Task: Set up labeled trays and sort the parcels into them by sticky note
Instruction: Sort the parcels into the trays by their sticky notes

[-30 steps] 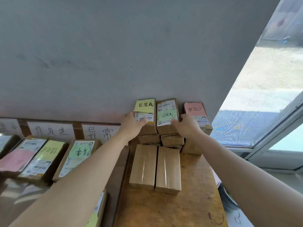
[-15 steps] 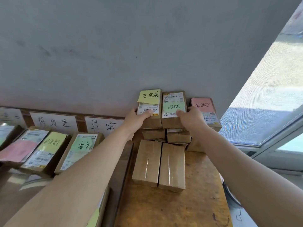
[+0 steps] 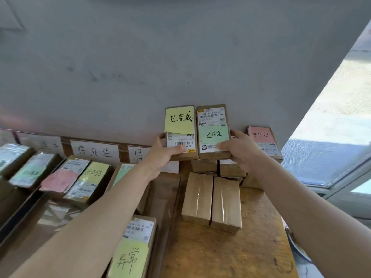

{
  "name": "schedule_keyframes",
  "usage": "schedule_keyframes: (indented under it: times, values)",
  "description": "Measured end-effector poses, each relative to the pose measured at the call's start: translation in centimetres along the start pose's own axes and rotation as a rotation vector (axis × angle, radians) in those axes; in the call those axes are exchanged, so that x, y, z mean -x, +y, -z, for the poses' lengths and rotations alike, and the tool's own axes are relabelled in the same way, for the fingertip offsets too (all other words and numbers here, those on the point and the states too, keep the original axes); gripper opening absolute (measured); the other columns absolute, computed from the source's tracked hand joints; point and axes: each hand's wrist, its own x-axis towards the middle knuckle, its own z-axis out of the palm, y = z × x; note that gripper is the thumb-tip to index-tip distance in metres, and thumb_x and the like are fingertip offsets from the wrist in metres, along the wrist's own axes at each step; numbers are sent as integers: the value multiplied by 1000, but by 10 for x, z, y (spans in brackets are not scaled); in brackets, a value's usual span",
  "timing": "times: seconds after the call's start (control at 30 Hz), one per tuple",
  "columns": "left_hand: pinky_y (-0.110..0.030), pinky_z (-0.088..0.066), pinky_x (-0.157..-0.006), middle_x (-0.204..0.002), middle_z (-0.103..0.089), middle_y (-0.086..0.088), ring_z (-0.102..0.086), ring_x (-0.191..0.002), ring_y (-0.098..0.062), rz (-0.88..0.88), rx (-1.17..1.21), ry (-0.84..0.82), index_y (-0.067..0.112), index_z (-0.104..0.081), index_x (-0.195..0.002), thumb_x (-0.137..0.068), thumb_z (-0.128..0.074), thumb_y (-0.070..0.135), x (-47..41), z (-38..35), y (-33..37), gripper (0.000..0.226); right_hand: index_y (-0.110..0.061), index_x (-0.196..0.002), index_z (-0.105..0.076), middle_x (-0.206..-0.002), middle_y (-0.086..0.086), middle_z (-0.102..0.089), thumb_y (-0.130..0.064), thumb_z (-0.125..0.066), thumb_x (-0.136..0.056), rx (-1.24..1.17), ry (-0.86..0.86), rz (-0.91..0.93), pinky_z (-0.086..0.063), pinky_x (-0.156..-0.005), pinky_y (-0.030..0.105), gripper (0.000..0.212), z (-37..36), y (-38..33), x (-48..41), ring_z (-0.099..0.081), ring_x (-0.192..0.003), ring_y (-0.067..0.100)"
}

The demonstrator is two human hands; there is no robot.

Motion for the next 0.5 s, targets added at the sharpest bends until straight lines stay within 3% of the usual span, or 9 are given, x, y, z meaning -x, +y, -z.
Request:
schedule_keyframes:
  times: [0.13,0.3,0.5]
  values:
    - [-42,-44,-102,-115,-64,-2,-61,-108,-19,-75,-7,-51,15,-29,-135,-69,-79,6,21,30,6,83,-19,-136,-42,-105,0,-68,-25,-63,-89,-61,35,33,-56,-71,30,51,-31,-12,26,-69,-89,13]
    - [-35,-51,-93,-114,-64,-3,-64,-102,-17,-112,25,-103,14,-28,-136,-71,-77,3,46,86,12,83,-17,-133,-40,-104,2,-66,-19,-61,-91,-87,110,55,-57,-83,41,46,-85,-27,68,-68,-91,17]
    - [-18,-51,-56,-107,-67,-4,-68,-78,-11,-50,21,-129,19,-35,-132,-75,-76,9,88,186,19,71,-13,-129,-43,-104,4,-69,-14,-62,-90,-149,116,41,-58,-79,38,44,-175,-41,111,-70,-86,17]
